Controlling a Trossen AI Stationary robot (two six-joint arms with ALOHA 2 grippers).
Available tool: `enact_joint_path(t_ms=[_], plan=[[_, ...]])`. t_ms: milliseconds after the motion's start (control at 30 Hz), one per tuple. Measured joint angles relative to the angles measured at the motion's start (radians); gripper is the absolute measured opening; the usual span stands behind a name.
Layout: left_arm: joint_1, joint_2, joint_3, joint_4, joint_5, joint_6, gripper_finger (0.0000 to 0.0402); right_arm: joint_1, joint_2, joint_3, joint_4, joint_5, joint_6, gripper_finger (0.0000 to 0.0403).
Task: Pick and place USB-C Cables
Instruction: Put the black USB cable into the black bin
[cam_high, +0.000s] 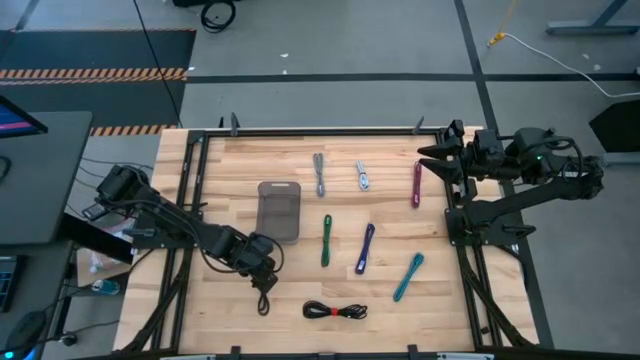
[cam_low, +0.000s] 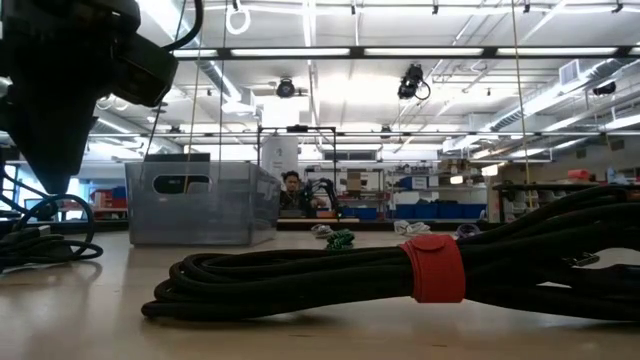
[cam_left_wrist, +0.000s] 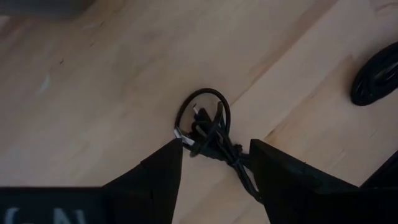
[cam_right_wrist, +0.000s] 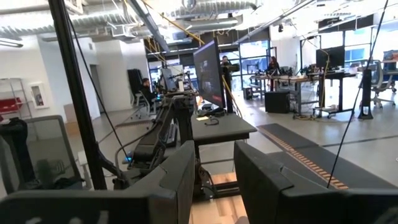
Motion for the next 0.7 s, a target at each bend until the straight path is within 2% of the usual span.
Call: enact_joint_path(t_ms=[533, 700], plan=[[0.000, 0.085, -0.001, 0.002, 0.009, 0.060, 0.0187, 0.000, 0.000, 0.000, 0.028, 0.000, 0.000, 0.0119], [0.004, 0.085, -0.001, 0.013, 0.027, 0.048, 0.0165, 0.000, 0.000, 0.000, 0.030, 0.000, 0.000, 0.0119]])
